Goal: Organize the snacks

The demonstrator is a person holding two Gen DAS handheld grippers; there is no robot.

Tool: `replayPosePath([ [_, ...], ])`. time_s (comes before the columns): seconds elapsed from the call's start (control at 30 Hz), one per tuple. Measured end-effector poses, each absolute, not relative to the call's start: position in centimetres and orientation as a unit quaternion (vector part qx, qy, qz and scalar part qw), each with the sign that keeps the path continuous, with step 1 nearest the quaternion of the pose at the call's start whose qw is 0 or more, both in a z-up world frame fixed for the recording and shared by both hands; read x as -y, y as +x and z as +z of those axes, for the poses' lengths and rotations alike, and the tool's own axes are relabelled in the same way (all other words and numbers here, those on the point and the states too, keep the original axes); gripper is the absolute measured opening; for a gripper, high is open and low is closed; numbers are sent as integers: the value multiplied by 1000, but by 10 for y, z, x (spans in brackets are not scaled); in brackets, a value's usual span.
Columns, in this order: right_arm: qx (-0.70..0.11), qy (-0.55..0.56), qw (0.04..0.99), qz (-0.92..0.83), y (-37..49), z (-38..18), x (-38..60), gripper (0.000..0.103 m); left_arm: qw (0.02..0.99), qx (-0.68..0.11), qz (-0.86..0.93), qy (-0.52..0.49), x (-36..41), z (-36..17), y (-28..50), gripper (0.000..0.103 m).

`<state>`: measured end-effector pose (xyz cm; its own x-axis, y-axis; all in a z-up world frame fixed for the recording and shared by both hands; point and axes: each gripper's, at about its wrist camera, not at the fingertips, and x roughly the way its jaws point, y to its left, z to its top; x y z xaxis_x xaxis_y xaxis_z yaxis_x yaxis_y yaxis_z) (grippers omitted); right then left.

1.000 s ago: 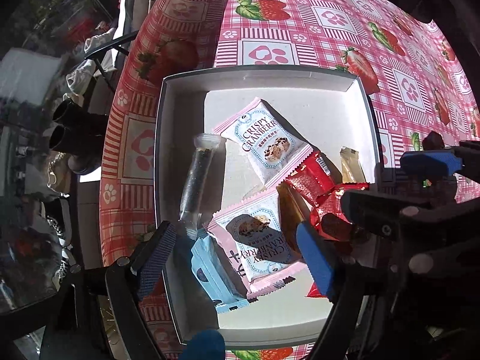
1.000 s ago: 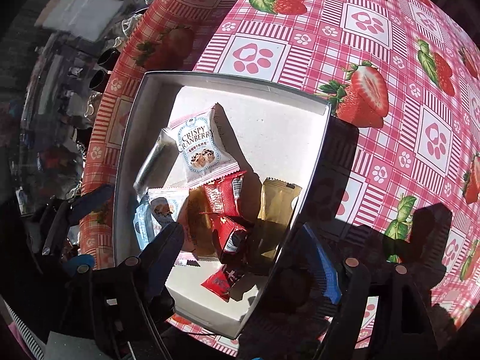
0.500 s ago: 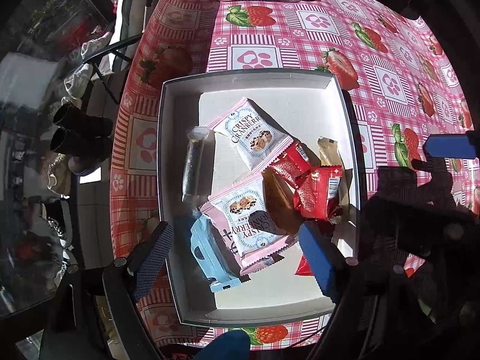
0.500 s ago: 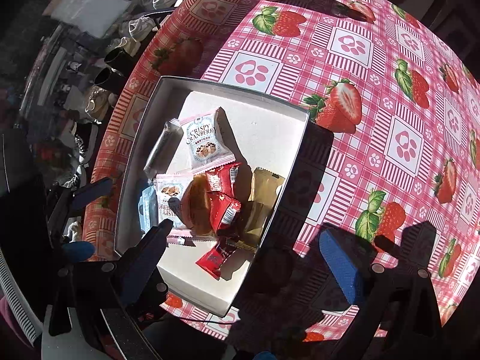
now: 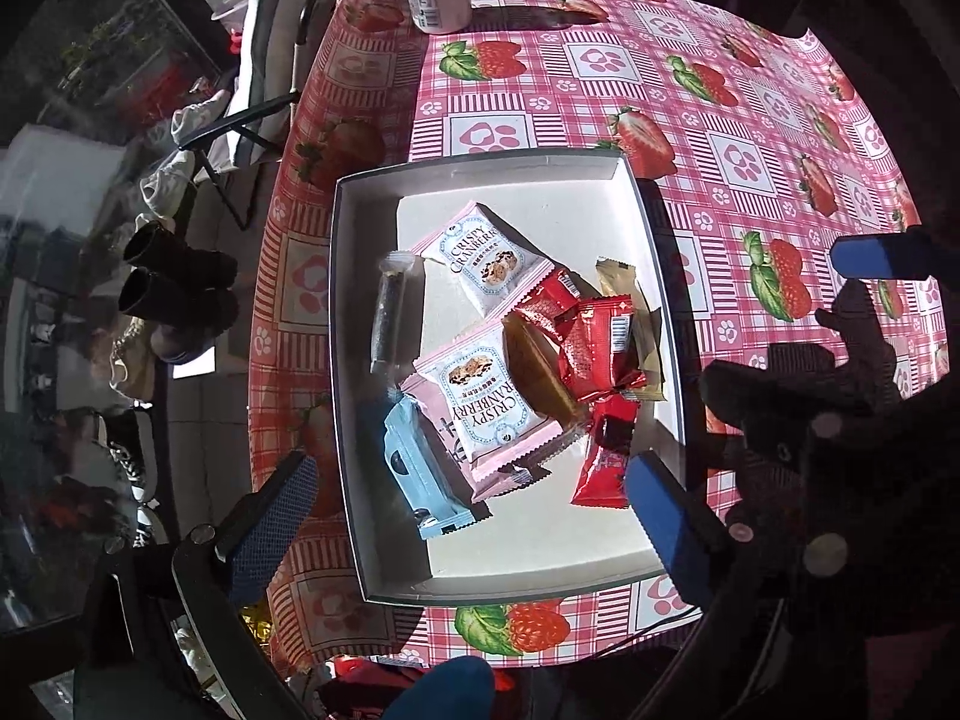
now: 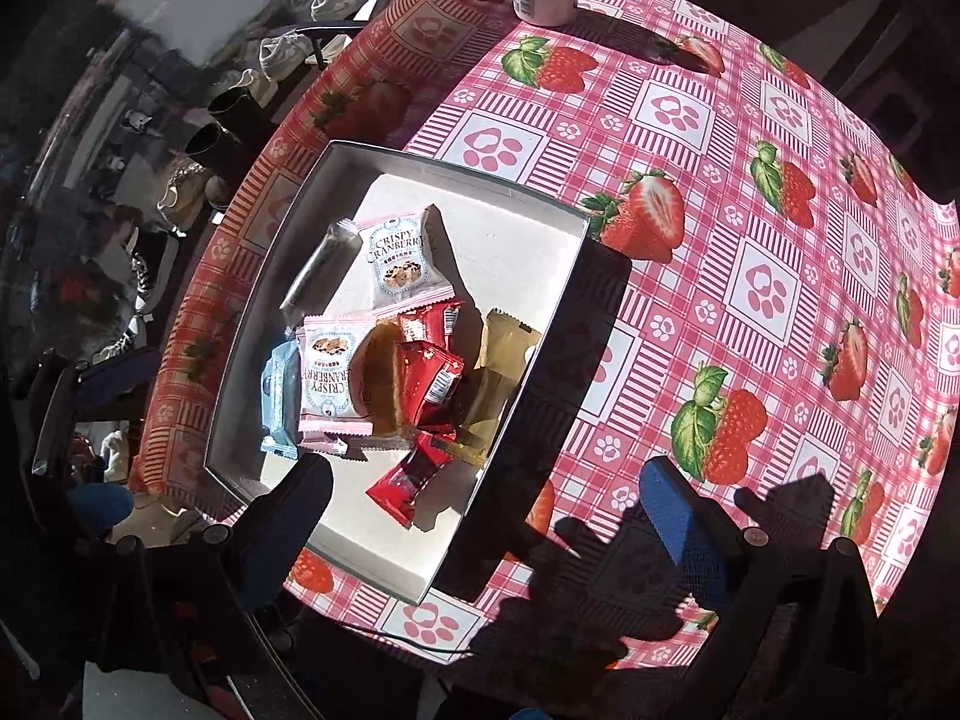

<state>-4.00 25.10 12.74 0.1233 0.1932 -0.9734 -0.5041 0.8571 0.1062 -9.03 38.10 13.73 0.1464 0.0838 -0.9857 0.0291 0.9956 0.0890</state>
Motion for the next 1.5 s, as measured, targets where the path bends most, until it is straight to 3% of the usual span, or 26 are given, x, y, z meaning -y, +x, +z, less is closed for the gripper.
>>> replayPosePath([
  [1.5,-596,-156,746,253,-61,133,-259,103,751,-657,34,48,-373,141,-102,102],
])
